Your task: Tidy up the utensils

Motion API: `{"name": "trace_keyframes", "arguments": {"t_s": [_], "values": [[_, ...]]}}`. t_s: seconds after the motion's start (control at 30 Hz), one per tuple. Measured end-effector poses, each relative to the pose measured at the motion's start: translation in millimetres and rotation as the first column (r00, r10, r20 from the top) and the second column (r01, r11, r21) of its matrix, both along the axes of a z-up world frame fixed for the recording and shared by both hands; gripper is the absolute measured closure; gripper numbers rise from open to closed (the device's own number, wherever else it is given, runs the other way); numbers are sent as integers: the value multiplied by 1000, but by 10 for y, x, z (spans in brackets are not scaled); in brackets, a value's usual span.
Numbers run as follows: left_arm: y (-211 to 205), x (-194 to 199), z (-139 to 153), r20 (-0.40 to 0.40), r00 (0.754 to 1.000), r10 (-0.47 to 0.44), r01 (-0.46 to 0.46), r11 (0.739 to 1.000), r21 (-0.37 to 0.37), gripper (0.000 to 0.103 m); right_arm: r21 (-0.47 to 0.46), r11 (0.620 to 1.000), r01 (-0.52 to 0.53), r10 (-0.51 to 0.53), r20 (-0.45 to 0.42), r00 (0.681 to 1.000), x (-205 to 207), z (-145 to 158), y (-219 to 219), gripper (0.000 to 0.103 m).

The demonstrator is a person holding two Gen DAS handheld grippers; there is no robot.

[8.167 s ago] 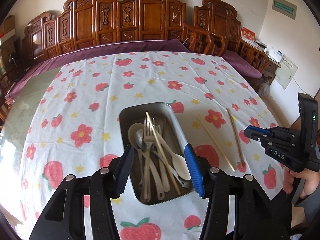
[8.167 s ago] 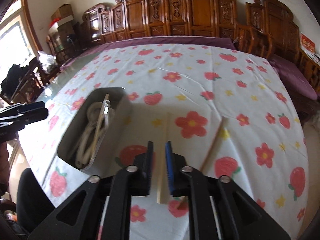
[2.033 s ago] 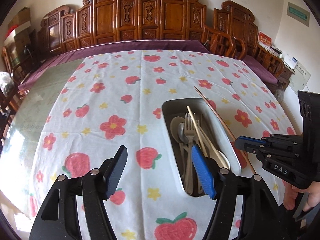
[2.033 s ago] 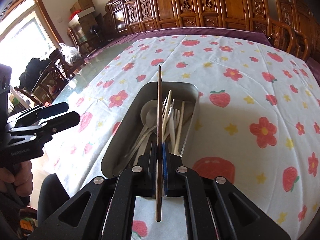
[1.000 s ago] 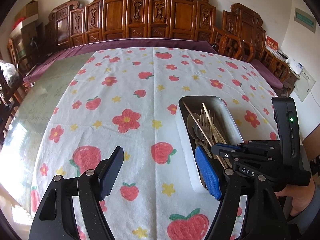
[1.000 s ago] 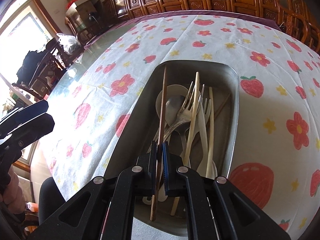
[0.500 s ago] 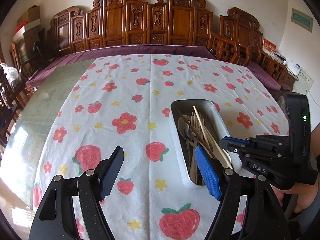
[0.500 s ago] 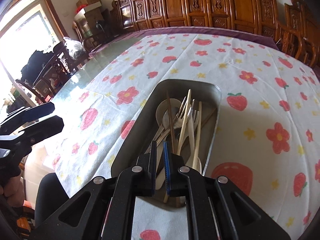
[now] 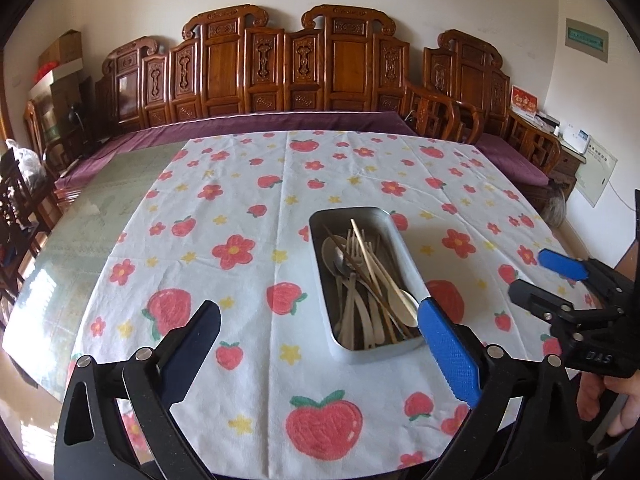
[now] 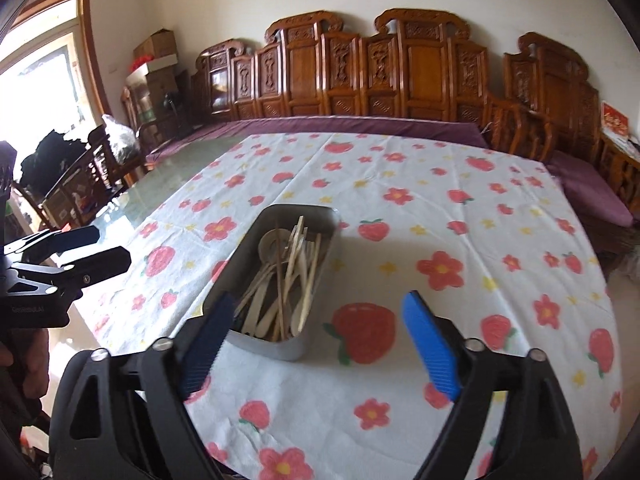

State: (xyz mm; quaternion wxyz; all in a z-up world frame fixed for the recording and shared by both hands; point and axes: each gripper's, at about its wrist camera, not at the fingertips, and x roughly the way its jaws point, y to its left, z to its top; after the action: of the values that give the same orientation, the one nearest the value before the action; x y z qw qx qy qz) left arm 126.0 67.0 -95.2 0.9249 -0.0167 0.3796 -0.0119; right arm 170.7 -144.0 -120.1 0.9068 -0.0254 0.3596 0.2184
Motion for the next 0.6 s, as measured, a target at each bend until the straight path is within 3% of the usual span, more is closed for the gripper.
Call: {"name": "trace_keyframes", "arguments": {"t_s": [0.33, 0.6], "values": [[-339, -333, 137, 35, 999, -33, 33, 999, 20, 8, -3, 993, 116, -115, 75, 991, -506, 267, -436, 3], [-526, -568, 528, 109, 993, -53, 50, 998, 28, 8, 8, 987, 160, -159, 175, 972, -817, 707, -570, 3]]}}
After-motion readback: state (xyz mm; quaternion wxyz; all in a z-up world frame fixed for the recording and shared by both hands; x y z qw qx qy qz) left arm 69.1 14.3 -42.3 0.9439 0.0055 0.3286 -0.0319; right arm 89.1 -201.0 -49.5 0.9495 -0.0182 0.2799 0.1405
